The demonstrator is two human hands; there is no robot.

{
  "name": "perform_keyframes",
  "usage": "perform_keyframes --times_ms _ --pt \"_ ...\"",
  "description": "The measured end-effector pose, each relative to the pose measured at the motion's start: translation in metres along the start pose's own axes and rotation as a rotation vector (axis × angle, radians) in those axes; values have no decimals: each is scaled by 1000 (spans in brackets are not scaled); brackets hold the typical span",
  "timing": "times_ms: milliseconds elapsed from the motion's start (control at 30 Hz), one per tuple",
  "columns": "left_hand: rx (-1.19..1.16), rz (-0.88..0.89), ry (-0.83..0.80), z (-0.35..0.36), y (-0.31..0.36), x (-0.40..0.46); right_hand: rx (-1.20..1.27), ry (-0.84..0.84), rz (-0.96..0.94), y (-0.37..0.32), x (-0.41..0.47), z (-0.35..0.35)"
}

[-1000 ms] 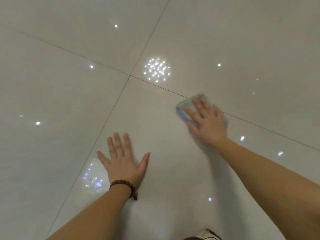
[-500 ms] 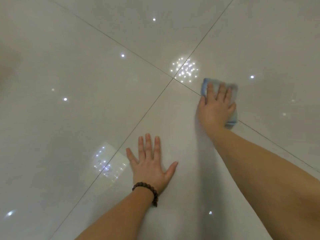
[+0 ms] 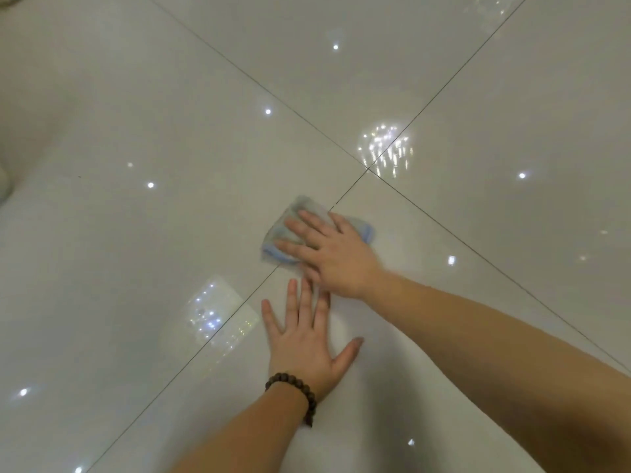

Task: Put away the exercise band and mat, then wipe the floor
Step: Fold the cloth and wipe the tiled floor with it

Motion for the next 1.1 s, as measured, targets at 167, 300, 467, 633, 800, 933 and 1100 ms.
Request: perform_keyframes --times_ms 167,300,467,633,800,933,1100 --pt "31 0 -16 0 -1 -1 70 28 943 152 -43 -5" --pt "49 -14 -26 -1 0 -2 33 42 760 72 -65 1" --pt "63 -5 -37 -2 2 -2 -71 -10 374 46 -162 10" --pt "40 1 -100 -8 1 -4 115 -113 1406 21 -235 6" --pt "-86 81 -257 -32 -16 -16 206 -251 783 -49 -208 -7" --pt "-11 69 -202 -47 -54 -74 278 -395 859 -61 -215 -26" --pt "37 -72 -230 -46 -114 -116 217 -268 1021 -76 -227 -40"
Point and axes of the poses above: each hand's wrist, its own x-axis towards the middle knuckle, its own z-axis out of the palm, y = z × x, the point moved 4 cm from there along x, towards the middle knuckle, and after that the axes turned 10 degrees about -x, right-handed, at the moved point
